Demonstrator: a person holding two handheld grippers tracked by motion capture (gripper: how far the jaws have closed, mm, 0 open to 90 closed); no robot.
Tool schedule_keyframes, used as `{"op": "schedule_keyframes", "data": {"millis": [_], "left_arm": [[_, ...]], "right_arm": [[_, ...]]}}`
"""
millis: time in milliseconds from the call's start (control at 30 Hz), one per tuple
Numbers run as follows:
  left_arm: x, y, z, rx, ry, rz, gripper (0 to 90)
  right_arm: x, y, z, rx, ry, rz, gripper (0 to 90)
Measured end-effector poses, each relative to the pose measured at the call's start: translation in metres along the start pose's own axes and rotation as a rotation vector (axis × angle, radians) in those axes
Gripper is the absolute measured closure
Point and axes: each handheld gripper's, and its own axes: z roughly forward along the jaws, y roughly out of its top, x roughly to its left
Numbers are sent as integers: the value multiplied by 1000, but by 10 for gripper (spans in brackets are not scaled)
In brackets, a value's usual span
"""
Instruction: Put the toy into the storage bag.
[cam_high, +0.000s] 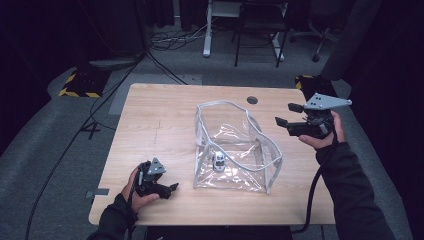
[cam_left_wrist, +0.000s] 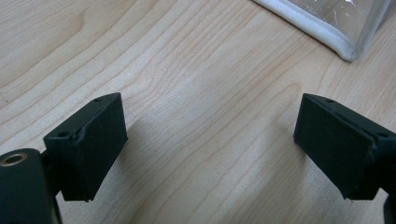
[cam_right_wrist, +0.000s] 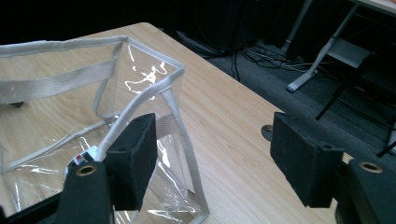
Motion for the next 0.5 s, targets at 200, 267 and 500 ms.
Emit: {"op": "schedule_keyframes", "data": {"millis": [200,267,500], "left_arm": [[0,0,0,0,0,0,97],[0,0,0,1,-1,0,97],[0,0,0,1,-1,0,97]], "right_arm": [[-4,-5,3,11,-14,26,297],[-6,-7,4,21,-28,25,286],[-13,-14,11,35,-48,53,251]]}}
